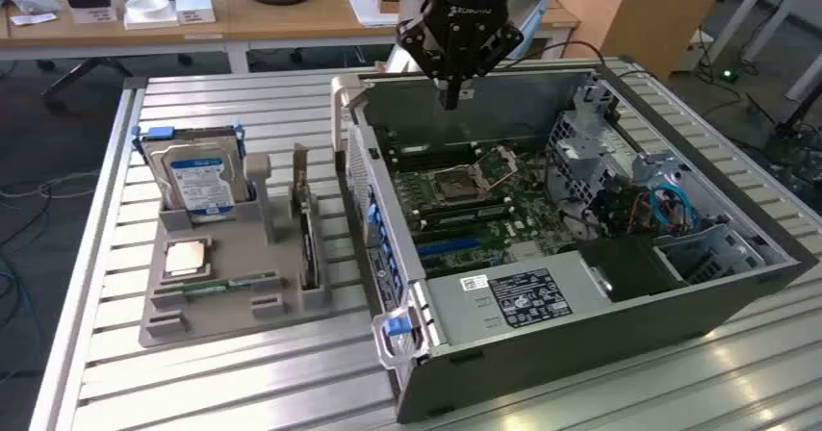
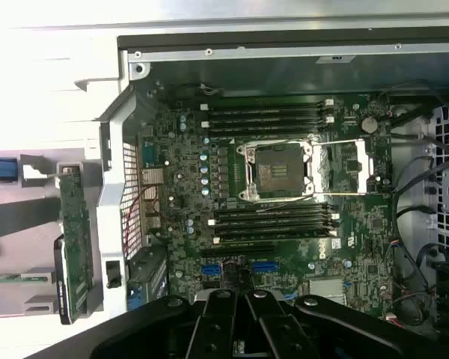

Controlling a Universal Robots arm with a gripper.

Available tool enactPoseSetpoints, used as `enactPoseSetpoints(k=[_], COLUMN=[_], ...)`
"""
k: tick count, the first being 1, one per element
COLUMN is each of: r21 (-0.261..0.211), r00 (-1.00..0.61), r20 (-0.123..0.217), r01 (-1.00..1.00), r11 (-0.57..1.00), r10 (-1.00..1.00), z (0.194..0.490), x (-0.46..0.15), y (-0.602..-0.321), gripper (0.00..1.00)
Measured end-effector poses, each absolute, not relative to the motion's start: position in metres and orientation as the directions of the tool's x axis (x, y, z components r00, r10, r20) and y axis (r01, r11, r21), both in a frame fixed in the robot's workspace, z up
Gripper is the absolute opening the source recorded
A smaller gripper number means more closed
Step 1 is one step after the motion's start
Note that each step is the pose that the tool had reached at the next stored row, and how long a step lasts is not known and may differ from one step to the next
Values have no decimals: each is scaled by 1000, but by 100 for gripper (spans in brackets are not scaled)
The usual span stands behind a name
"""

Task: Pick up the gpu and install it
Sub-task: 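Reach for the gpu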

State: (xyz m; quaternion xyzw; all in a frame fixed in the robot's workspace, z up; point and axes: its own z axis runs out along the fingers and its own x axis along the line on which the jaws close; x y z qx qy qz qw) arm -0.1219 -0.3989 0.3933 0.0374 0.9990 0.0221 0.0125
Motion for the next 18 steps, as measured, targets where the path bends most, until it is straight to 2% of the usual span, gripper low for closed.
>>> enactPoseSetpoints(k=[18], r21=[45], r00=[-997], r20=[-23], r01=[74], r11=[996], r10=[75], z=[393], x=[-128], y=[-399], gripper=[11])
